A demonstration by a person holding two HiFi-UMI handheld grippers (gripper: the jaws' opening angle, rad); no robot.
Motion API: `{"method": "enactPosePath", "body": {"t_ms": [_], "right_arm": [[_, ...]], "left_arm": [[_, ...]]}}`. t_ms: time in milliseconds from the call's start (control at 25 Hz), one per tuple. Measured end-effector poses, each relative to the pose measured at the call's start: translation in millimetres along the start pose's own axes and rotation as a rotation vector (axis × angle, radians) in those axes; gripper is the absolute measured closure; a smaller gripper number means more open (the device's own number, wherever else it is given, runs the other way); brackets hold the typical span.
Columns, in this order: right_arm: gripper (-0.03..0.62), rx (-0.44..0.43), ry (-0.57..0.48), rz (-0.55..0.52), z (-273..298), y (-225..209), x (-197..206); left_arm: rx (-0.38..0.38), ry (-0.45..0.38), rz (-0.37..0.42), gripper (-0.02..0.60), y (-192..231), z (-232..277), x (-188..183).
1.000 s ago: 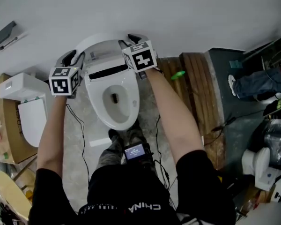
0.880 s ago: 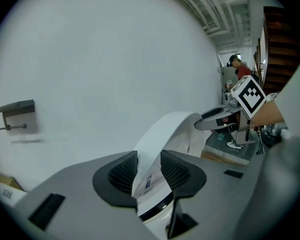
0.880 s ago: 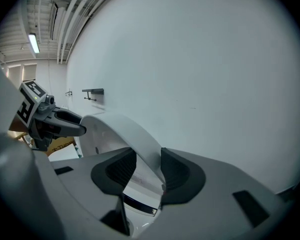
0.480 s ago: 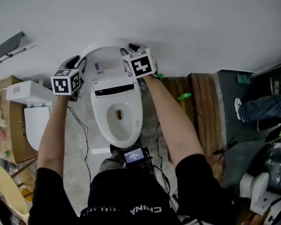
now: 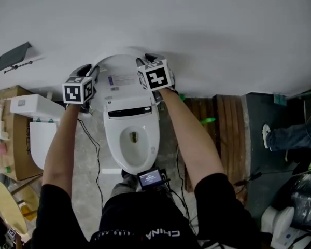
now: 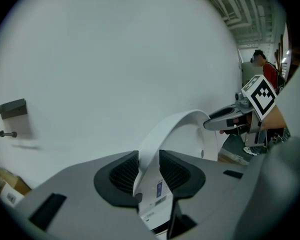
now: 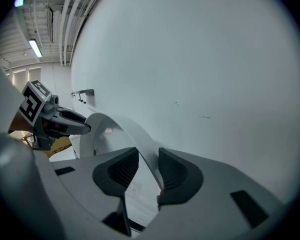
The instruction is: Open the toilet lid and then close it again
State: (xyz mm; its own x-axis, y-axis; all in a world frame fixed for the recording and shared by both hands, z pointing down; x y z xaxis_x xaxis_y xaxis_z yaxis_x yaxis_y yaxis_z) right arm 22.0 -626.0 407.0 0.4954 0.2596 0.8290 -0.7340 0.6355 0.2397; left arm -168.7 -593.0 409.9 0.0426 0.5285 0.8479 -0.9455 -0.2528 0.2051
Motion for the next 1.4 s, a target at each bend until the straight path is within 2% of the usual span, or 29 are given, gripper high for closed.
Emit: {"method": "enactPosePath", "body": {"t_ms": [160,360,560,760,1040,1240,1400], "right_arm": [[0.467,0.0,0.002,0.007,9.7,-8.7,-3.2],[0.471,-0.007,0.019,0.01,19.3,-13.3,-3.7],[0.471,-0.007,0.013,0.012,23.7,-22.8,-10.4],[0.471,-0.035,0.022,0.009,24.6,-19.9,-8.7],[0.47,-0.078,0.062,0.018,16.9,-5.0,-1.6],[0.47,-0.024,0.003,0.003,-2.5,-13.8,-14.3],[0.468,0.009,-0.015,0.017,-28.0,-8.5,-20.6]], "left_arm": [[-0.016,0.023,0.017,0.449,3.2,11.1,-5.1],[-0.023,0.038,-0.027,0.449,10.4,21.2,-9.8],[-0.1,0.088,0.069,0.449,10.0,32.9,-12.6],[-0.06,0.098,-0.002,0.449,7.3,26.7,-13.3],[-0.059,0.135,0.097,0.449,2.4,3.4,-1.1],[-0.038,0.118,0.1,0.449,-7.1,-14.2,2.8],[-0.034,0.086,0.161,0.449,-17.4,-36.8,5.5]]}}
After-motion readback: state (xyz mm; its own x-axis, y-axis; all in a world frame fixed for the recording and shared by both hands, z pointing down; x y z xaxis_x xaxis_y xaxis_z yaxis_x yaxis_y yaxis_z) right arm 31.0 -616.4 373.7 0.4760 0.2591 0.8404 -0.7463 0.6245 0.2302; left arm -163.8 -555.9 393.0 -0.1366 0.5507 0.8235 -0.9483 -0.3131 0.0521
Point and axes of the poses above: the fingertips, and each gripper's own axes: z forward along the fingers, y to its left, x out of its underside, the point moved 1 cm from there along -z, backward along the fingers, and after that the axes turned 14 degrees about -z, right-handed, at the moved point
